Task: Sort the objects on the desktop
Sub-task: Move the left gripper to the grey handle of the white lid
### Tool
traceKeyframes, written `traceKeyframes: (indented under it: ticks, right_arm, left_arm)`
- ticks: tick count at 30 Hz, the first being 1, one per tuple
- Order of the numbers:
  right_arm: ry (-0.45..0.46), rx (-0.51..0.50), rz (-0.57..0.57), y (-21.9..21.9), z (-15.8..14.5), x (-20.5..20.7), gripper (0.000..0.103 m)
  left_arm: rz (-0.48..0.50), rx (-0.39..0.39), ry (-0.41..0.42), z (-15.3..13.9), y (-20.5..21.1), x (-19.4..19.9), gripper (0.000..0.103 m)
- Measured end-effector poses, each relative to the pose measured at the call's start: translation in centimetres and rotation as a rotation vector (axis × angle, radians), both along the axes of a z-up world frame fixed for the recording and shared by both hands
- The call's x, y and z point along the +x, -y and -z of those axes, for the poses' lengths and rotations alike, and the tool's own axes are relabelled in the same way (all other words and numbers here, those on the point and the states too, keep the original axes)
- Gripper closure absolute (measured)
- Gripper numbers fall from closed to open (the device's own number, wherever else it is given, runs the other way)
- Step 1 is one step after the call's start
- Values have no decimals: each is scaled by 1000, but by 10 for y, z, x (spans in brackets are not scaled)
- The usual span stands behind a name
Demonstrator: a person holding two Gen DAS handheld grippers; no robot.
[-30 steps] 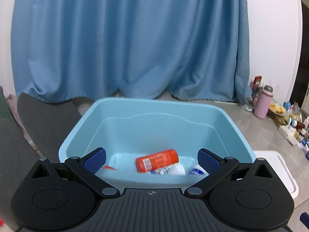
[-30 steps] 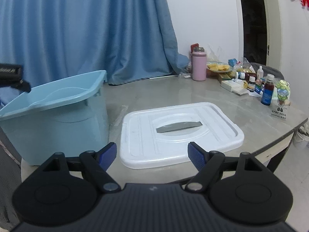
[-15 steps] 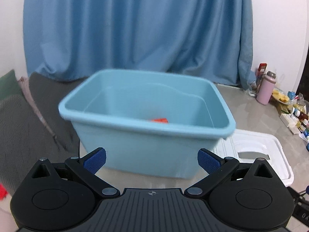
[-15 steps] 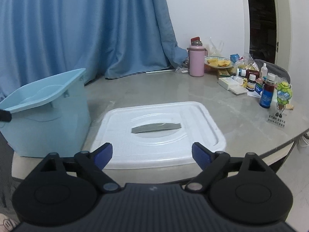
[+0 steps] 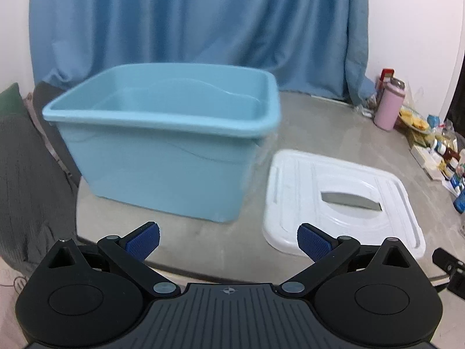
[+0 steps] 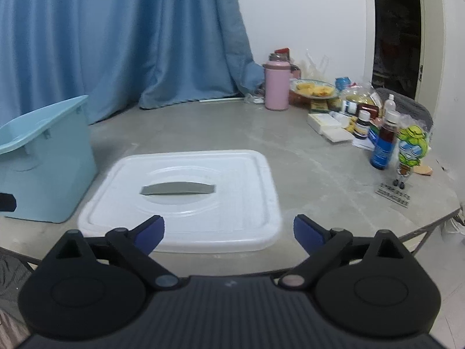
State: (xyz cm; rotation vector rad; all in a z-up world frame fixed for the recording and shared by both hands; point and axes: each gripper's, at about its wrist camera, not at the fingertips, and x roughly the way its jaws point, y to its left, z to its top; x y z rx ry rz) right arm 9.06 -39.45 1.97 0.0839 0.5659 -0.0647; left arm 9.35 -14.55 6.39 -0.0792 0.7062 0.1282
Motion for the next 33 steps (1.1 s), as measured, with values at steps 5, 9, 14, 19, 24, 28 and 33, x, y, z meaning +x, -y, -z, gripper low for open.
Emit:
traceKeyframes:
  ticks: [5, 9, 14, 19, 24, 28, 33]
  right_arm:
    - [-11, 8, 18, 31, 5, -1, 6]
    - [-21, 32, 41, 49, 7, -2, 6]
    - [-26, 35, 62, 60, 10, 3, 5]
    - [-30, 30, 67, 70, 14, 18, 4]
    - [-44, 4, 65, 78, 13, 35, 4]
    - [-63, 10, 68, 83, 16, 49, 3]
    - [-105, 9, 42, 85, 24, 69, 3]
  left_arm:
    - [20, 0, -13, 8, 28, -3, 1]
    - [35, -4, -35, 13, 46, -1, 1]
    - [70, -14, -58, 20, 60, 12, 1]
    - [105, -24, -80, 28, 74, 26, 1]
    - [122, -56, -99, 39, 86, 48, 1]
    - [129, -61, -122, 48, 94, 65, 1]
    - [121, -67, -149, 53, 94, 83, 1]
